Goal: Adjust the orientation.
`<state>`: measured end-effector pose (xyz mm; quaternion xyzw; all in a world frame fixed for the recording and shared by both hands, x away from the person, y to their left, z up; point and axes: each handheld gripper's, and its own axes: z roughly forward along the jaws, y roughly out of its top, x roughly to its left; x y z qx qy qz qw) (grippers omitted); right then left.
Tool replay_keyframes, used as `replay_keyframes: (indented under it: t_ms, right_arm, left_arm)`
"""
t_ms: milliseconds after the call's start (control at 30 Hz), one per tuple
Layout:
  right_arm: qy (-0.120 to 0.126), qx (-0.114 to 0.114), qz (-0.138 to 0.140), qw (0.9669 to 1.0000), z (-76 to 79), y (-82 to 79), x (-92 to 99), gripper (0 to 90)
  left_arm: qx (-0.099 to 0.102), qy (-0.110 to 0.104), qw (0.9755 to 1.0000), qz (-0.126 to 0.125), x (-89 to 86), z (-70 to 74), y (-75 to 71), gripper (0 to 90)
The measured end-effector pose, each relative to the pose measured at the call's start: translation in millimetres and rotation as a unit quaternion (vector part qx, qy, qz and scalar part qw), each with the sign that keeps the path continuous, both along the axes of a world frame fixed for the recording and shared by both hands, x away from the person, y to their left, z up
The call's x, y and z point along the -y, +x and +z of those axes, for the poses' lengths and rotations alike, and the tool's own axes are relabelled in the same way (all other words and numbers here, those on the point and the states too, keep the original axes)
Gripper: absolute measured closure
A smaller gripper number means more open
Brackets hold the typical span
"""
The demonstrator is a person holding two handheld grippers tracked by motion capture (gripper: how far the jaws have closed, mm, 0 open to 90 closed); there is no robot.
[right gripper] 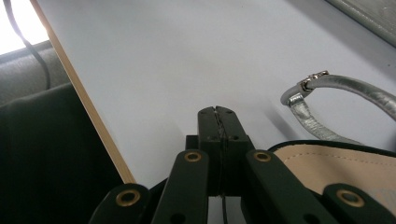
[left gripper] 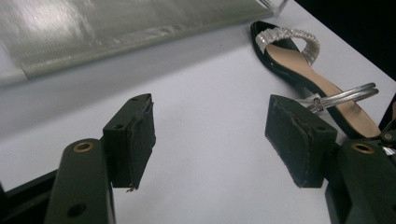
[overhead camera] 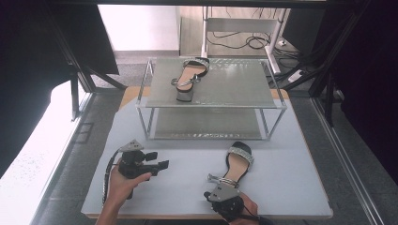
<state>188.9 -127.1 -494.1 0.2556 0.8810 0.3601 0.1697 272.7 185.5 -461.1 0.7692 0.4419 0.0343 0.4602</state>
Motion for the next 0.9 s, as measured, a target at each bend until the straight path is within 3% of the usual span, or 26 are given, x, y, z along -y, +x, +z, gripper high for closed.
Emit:
replay_keyframes:
  t_ms: [200,300,367,633,900]
  right_arm:
    - [-0.004,-0.010,0.001,0.9999,1.7,-5.2,9.9,90.0]
    - [-0.004,-0.016,-0.005,0.9998,2.7,-13.2,26.3,90.0]
    - [0.005,-0.028,-0.018,0.9994,3.5,-18.6,47.0,90.0]
    - [0.020,-0.036,-0.058,0.9975,0.6,-22.7,92.7,90.0]
    - [0.040,-0.046,-0.115,0.9915,-1.9,-15.3,135.0,89.2]
  left_arm:
    - [-0.005,-0.002,1.0000,0.005,-2.6,-2.8,-0.5,33.3]
    - [-0.009,-0.003,0.9999,0.008,-4.1,-5.0,0.0,33.3]
    - [-0.017,-0.005,0.9998,0.008,-4.2,-7.8,0.8,33.4]
    - [-0.025,-0.001,0.9997,0.000,-0.5,-11.5,1.3,33.3]
    - [-0.032,0.000,0.9995,-0.003,-1.3,-14.6,2.5,33.1]
